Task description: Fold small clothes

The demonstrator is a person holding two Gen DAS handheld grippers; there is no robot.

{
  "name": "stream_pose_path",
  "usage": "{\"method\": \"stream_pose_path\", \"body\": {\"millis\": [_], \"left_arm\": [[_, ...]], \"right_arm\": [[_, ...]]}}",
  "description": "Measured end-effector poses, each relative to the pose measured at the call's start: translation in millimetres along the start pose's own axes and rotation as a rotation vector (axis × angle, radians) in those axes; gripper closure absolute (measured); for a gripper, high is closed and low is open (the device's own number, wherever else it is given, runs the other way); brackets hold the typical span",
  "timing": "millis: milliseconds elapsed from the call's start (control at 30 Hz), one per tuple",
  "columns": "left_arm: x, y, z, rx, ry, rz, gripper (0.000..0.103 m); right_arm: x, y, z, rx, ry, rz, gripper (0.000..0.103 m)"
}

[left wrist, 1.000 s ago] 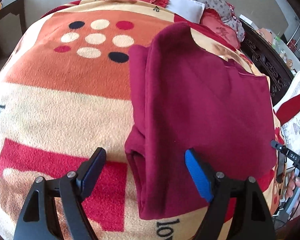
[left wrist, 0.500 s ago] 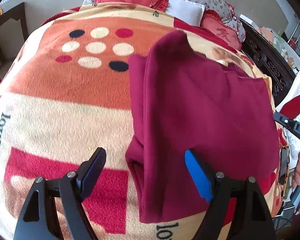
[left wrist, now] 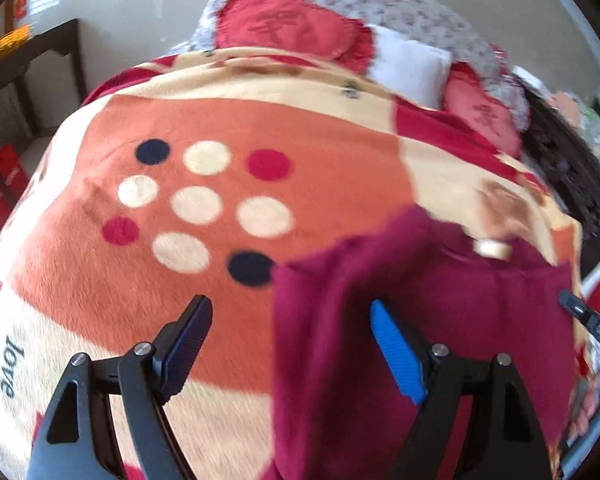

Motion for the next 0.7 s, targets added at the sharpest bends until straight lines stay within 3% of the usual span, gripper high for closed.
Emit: {"method": "stream_pose_path", "body": {"millis": [100, 267, 433, 700], "left_arm": [[7.3, -10.3, 19.1, -0.005, -0.036, -0.042, 0.017], [5.3, -10.8, 32.7, 0.011, -0.044, -0.023, 0.017], [4.6, -9.7, 37.0, 0.022, -0.042, -0.017, 0.016], [4.0, -9.3, 36.4, 0.028, -0.039, -0.019, 0.016]], "right_arm": [[9.1, 10.7, 8.7, 0.005, -0.004, 0.040, 0.097], [15.9, 15.2, 28.1, -0.023, -0.037, 0.026, 0.097], [15.9, 19.5, 37.2, 0.003, -0.052, 0.050, 0.097], [5.5, 17.2, -3.7, 0.035, -0.028, 0.044, 0.096]]}}
Point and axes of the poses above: each gripper's, at about its wrist camera, not at the fingertips, and z roughly the way its jaws point, y to its right, x to its top, the point moved 9 cm from there along z, roughly the way its jaws point, and after that the axes turned 10 degrees about -y, right-handed, at the moved point
